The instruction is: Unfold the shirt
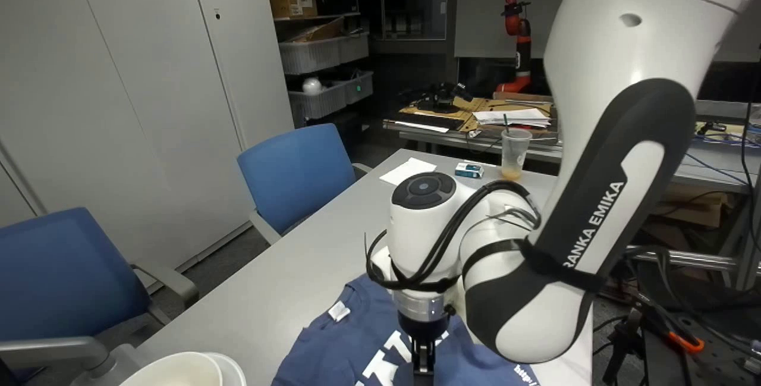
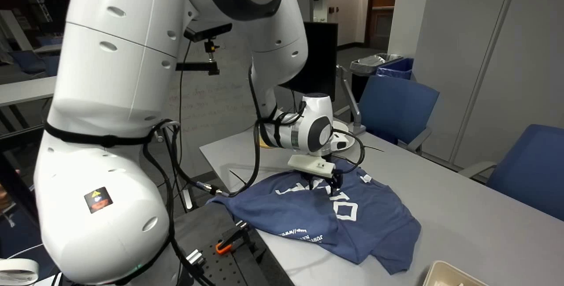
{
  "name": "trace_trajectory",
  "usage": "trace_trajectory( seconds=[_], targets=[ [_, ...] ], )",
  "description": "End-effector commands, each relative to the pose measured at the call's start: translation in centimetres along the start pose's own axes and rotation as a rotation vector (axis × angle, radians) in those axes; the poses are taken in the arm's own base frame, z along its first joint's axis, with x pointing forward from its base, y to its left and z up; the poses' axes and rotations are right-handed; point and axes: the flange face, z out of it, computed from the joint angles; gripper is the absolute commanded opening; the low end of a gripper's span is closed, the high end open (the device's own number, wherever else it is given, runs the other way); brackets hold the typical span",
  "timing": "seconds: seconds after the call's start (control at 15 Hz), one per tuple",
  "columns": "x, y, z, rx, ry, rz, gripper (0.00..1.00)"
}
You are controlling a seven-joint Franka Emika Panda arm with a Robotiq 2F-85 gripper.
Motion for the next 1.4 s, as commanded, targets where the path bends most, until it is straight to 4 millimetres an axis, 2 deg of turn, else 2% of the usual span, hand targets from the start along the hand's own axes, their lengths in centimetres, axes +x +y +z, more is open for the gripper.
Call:
trace_trajectory(
  seconds=[0.0, 0.27, 0.47, 0.67, 0.87, 1.07, 1.33],
  targets=[
    [2.4, -0.1, 1.4, -0.025, 0.059, 0.010, 0.82],
    [4.2, -0.8, 2.0, -0.019, 0.085, 0.018, 0.82],
    [4.6, -0.9, 2.4, -0.021, 0.083, 0.027, 0.78],
    [4.4, -0.7, 2.6, -0.019, 0.070, 0.044, 0.73],
    [4.3, -0.9, 2.5, -0.022, 0.065, 0.044, 0.73],
    [4.3, -1.0, 2.2, -0.019, 0.064, 0.050, 0.67],
    [3.9, -1.5, 1.9, -0.012, 0.049, 0.068, 0.65]
  ],
)
